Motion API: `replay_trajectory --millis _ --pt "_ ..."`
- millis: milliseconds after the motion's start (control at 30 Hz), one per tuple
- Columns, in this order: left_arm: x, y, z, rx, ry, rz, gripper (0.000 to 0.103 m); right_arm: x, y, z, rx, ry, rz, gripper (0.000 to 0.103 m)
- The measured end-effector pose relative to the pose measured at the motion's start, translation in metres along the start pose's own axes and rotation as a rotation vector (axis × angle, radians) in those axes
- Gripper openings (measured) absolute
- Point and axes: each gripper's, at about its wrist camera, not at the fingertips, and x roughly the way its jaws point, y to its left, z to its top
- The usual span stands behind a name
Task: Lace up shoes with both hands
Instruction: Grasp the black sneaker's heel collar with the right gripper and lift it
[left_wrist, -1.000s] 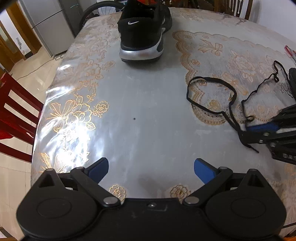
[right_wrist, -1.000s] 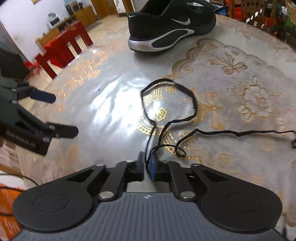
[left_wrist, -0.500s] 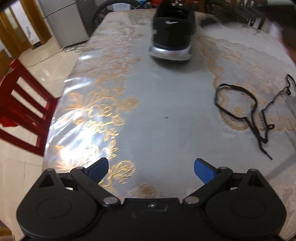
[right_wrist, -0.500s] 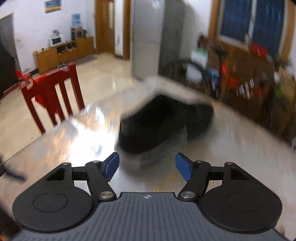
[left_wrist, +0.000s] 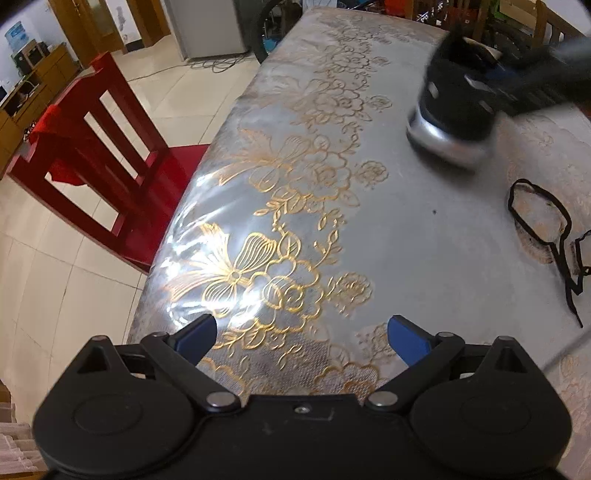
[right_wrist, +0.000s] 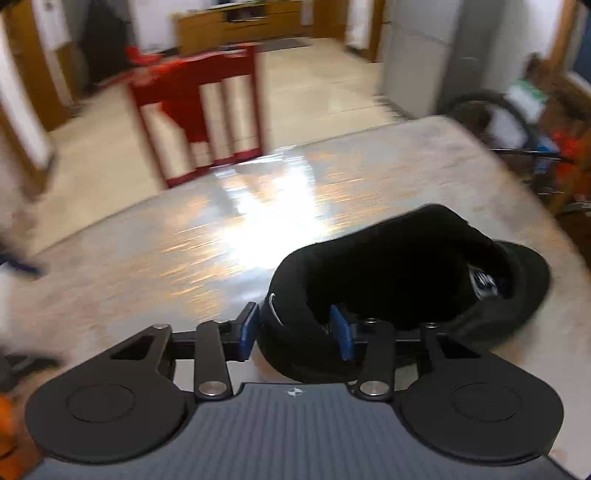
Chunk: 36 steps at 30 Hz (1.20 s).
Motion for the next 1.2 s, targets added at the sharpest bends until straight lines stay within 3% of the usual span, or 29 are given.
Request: replay_trajectory --millis 133,200,267,567,667,700,867,933,1000,1100,1200 --pt "-0.009 0.002 -0.007 0.011 -0.016 -0.012 0.099 -0.026 0.054 -0.028 -0.074 0.003 0.112 0.037" --pt "-0.014 0.002 -0.011 0.027 -0.025 -0.022 0.099 -0.039 0.078 -0.043 -0.076 0.003 0.157 0.028" --pt "-0.019 0.001 -0.016 0.048 -0.030 -0.034 0.099 -0.054 0.101 -0.053 -0.077 -0.019 0.152 0.027" --pt "-0.030 -0.015 -0.038 0.174 -0.048 -0.056 0.099 -0.085 0.142 -0.092 0.159 -0.082 0.246 0.025" --pt "-0.031 -0.016 -0.040 0.197 -0.053 -0.054 0.099 -0.090 0.164 -0.095 0.197 -0.123 0.325 0.007" --pt "-0.031 -0.016 -0.040 0.197 -0.053 -0.056 0.099 -0.090 0.173 -0.095 0.196 -0.129 0.355 0.007" --pt "-0.031 -0.013 -0.039 0.173 -0.054 -0.055 0.099 -0.099 0.197 -0.094 0.115 -0.189 0.251 0.012" --pt "-0.035 -0.012 -0.038 0.162 -0.067 -0.061 0.099 -0.111 0.182 -0.092 0.146 -0.254 0.167 0.024" --pt "-0.041 -0.011 -0.035 0.152 -0.086 -0.078 0.099 -0.115 0.167 -0.086 0.137 -0.271 0.021 0.042" --pt "-0.053 -0.014 -0.032 0.155 -0.130 -0.115 0.099 -0.095 0.156 -0.067 -0.015 -0.199 -0.128 0.042" --pt "-0.059 -0.021 -0.031 0.193 -0.158 -0.137 0.099 -0.062 0.158 -0.052 -0.189 -0.096 -0.187 0.042"
